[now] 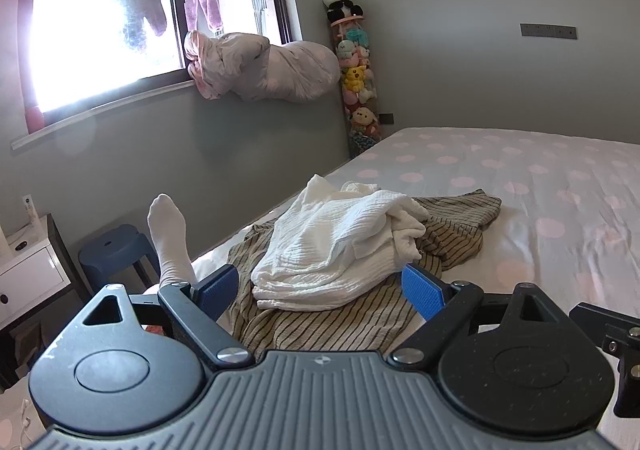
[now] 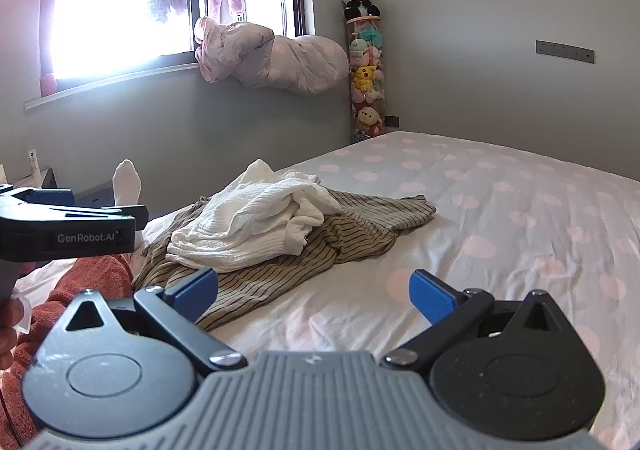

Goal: Fold clothes
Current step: 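Move both tools toward the white muslin cloth on the bed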

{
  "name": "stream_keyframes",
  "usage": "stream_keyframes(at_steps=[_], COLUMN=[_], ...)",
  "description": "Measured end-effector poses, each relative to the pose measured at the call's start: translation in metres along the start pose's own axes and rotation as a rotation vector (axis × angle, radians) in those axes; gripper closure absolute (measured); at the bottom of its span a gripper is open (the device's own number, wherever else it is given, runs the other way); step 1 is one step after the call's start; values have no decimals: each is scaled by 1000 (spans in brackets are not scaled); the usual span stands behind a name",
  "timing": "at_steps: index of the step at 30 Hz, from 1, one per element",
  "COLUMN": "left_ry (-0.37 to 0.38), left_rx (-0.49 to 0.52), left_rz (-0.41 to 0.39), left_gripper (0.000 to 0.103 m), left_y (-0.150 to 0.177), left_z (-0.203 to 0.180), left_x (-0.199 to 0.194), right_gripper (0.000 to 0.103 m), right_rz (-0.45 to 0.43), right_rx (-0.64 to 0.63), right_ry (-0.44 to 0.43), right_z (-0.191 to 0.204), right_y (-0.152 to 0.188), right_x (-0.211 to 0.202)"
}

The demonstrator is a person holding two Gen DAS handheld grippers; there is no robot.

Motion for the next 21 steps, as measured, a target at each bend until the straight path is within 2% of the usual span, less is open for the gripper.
stream_keyframes(at_steps=[6,8,11,21], left_ry=[30,17,6,25], left_rx=[-23,-22,-21,-31], left_rz=[40,33,33,80], left_gripper=[14,13,13,14], left_y=[5,4,0,5], left_z=[-1,0,-2,-12], left_x=[2,1,-2,-2], right_gripper=[1,1,1,1], right_rz=[-2,-18,0,7], right_rx=[-4,-21,-42,-44], right_ry=[-1,0,4,-27], right_z=[-4,-3,1,6], right_y=[1,-1,2,9], right_x=[-4,-12,-3,-7])
Point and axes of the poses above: each gripper's, at about its wrist camera, not at the fingertips, and x roughly the way its jaws point, z to its left, y to its underside, the point moved 10 cm from there along x, roughly the way its jaws point, and after that the axes turned 8 degrees about -z, right-handed, at the moved point
